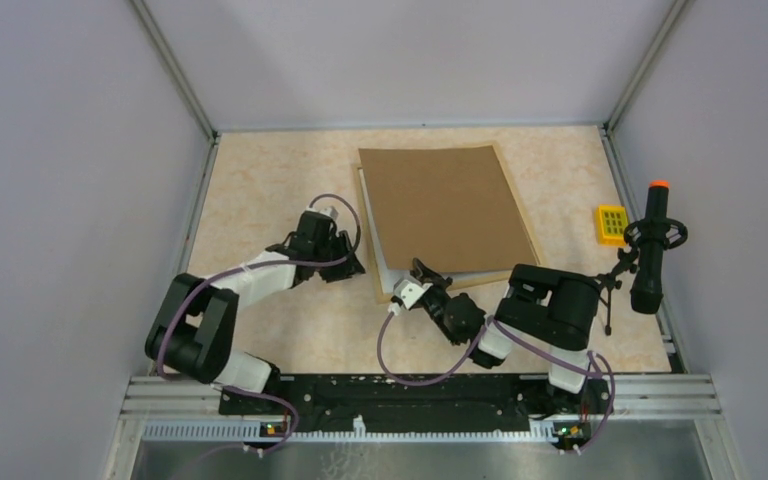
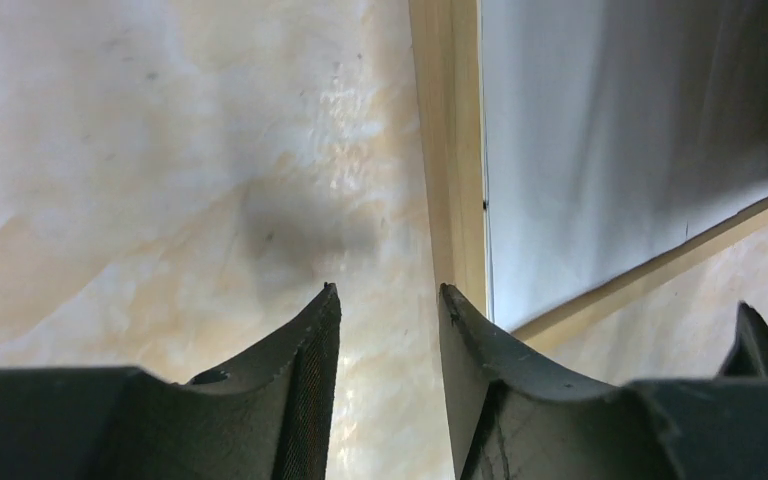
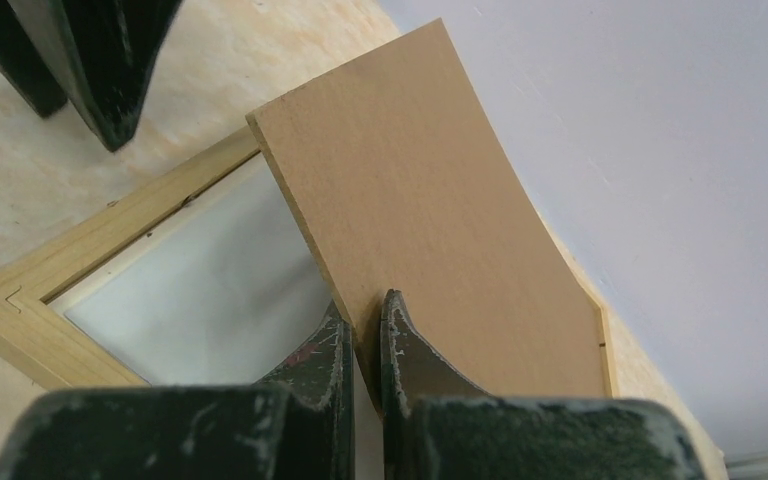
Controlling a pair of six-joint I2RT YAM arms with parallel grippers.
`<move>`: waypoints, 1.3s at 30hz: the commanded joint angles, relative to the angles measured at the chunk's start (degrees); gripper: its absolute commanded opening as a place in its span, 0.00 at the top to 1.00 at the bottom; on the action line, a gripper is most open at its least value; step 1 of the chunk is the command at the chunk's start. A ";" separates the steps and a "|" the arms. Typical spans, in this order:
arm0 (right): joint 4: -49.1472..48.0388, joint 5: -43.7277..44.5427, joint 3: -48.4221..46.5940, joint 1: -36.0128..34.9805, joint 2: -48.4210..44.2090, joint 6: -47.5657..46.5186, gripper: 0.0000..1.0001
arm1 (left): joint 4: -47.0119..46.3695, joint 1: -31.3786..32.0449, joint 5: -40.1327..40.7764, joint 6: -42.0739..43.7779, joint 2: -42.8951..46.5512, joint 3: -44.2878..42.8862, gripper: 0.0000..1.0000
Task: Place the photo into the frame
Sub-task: Adjust the photo frame at the center of the board.
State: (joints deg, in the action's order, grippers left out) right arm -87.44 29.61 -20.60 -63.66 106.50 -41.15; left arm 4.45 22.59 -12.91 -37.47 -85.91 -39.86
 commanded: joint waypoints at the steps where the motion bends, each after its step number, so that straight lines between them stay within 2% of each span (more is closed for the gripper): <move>1: -11.17 1.77 0.65 0.68 1.23 13.81 1.00 | 10.12 -1.01 5.33 2.80 8.77 -2.13 0.53; 7: -11.10 1.67 1.06 0.63 1.27 14.56 1.00 | 13.91 -5.34 2.02 5.16 14.82 -2.92 0.41; 11: -11.14 2.00 1.03 0.55 1.15 15.36 1.00 | 11.53 -5.60 -4.10 5.51 11.75 -3.49 0.25; 14: -11.07 2.29 0.66 0.54 1.03 16.02 1.00 | 8.37 -5.10 -9.04 2.38 6.70 -4.12 0.19; 22: -11.06 2.40 -0.27 0.55 0.28 18.12 1.00 | 6.39 -0.27 -4.49 -2.24 -3.49 -7.31 0.28; 30: -11.08 2.39 -0.81 0.55 0.13 18.44 1.00 | 6.89 3.68 4.13 -4.55 -8.54 -10.97 0.27; 34: -11.09 2.47 -0.50 0.55 0.18 19.20 1.00 | 10.47 5.26 8.82 -4.20 -11.05 -13.71 0.33; 35: -11.09 2.56 -0.42 0.51 0.14 19.31 1.00 | 10.87 5.47 9.32 -4.15 -11.57 -14.08 0.37; 39: -11.06 2.74 -0.25 0.49 0.38 18.79 1.00 | 11.44 6.42 10.82 -4.29 -12.49 -14.33 0.41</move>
State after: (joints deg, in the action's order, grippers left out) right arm -87.42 29.89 -20.67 -63.66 106.61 -38.46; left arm 12.88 28.14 -7.33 -41.95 -96.44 -53.67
